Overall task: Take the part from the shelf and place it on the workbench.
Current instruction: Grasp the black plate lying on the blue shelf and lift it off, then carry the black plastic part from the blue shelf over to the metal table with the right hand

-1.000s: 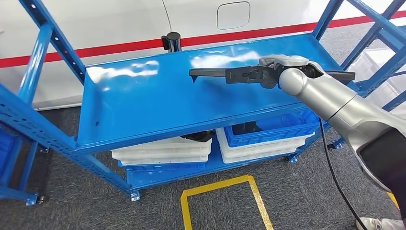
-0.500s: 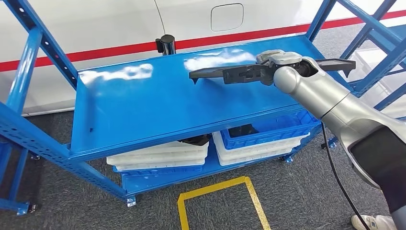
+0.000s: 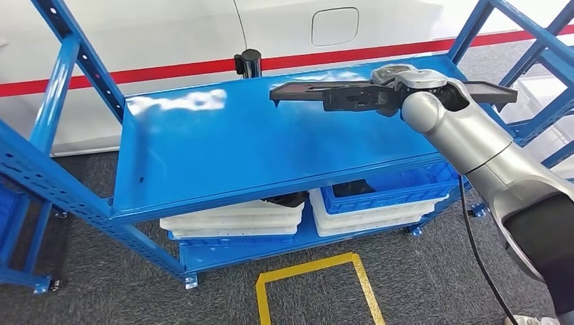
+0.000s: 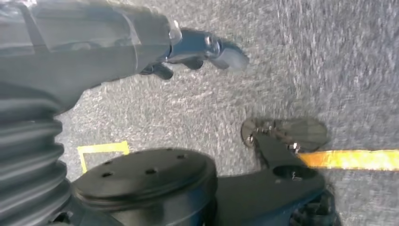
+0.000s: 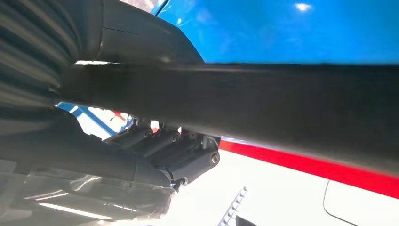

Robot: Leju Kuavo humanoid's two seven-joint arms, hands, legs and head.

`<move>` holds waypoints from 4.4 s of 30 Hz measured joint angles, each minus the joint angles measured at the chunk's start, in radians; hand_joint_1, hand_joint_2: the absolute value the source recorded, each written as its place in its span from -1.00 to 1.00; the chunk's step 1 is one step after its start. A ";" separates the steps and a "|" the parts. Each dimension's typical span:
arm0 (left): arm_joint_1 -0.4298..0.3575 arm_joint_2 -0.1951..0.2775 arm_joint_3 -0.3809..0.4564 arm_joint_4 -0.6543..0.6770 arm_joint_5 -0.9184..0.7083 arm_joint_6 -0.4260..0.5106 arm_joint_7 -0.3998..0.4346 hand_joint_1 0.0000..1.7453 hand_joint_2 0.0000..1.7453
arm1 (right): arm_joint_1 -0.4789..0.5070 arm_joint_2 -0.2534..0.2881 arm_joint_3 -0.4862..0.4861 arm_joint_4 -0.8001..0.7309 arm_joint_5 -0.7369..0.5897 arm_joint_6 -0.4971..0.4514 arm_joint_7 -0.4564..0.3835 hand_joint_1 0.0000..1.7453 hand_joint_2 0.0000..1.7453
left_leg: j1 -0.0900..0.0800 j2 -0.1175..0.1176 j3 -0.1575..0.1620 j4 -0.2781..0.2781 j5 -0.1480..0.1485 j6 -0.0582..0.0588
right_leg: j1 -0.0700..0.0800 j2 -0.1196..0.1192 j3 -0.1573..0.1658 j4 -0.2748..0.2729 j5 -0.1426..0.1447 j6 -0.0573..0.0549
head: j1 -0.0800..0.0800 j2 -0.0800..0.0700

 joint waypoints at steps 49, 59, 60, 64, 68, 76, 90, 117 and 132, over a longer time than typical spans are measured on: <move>-0.007 -0.005 0.000 0.000 0.014 0.025 -0.003 -1.00 1.00 | 0.035 0.063 -0.145 -0.119 0.055 0.065 0.000 1.00 1.00 | 0.017 -0.004 0.032 0.020 -0.042 0.004 | -0.011 -0.018 -0.066 0.056 -0.014 0.028 | -0.028 0.000; -0.007 -0.007 0.000 -0.001 0.010 0.030 -0.004 -1.00 1.00 | 0.029 0.060 -0.154 -0.121 0.050 0.051 0.000 1.00 1.00 | -0.008 -0.003 -0.102 0.021 0.073 0.016 | 0.010 -0.008 0.113 0.058 -0.114 -0.017 | 0.006 0.000; -0.007 -0.008 0.000 -0.001 0.009 0.031 -0.005 -1.00 1.00 | 0.026 0.060 -0.155 -0.122 0.049 0.049 0.000 1.00 1.00 | -0.007 -0.001 -0.106 0.018 0.083 0.012 | 0.015 -0.008 0.140 0.009 -0.126 -0.023 | 0.004 0.000; -0.005 -0.008 0.000 -0.001 0.007 0.031 -0.005 -1.00 1.00 | 0.025 0.060 -0.158 -0.122 0.045 0.044 0.000 1.00 1.00 | -0.002 0.002 -0.118 0.019 0.086 -0.012 | 0.016 -0.012 0.141 -0.040 -0.097 -0.035 | 0.000 0.000; -0.005 -0.008 0.000 -0.001 0.007 0.031 -0.005 -1.00 1.00 | 0.028 0.060 -0.158 -0.121 0.045 0.044 0.000 1.00 1.00 | 0.006 -0.005 -0.180 0.229 -0.060 -0.031 | 0.011 -0.017 0.105 -0.043 -0.058 -0.041 | -0.025 0.000; -0.004 -0.006 -0.001 0.000 0.007 0.031 0.004 -1.00 1.00 | 0.032 0.056 -0.154 -0.123 0.010 0.029 0.000 1.00 1.00 | 0.007 -0.001 0.012 0.017 -0.017 -0.023 | 0.006 -0.017 0.049 -0.003 -0.044 -0.012 | -0.038 0.000; -0.004 -0.003 -0.001 0.000 0.016 0.029 0.002 -1.00 1.00 | 0.016 0.031 -0.076 -0.139 -0.162 -0.133 0.000 1.00 1.00 | 0.011 0.000 -0.013 0.007 0.011 -0.002 | 0.000 -0.007 0.055 0.015 -0.047 0.007 | 0.007 0.000; -0.003 -0.005 -0.007 -0.001 0.025 0.029 0.016 -1.00 1.00 | 0.027 -0.020 -0.017 -0.131 -0.206 -0.170 0.000 1.00 1.00 | 0.009 0.034 0.041 -0.034 -0.005 0.009 | -0.008 -0.030 -0.047 0.110 -0.030 0.035 | 0.007 0.000; -0.004 -0.004 -0.008 -0.001 0.026 0.028 0.016 -1.00 1.00 | 0.025 -0.017 0.000 -0.131 -0.206 -0.169 0.000 1.00 1.00 | 0.011 -0.033 -0.075 0.158 -0.053 -0.030 | -0.004 0.068 0.011 -0.011 -0.003 -0.022 | -0.035 0.000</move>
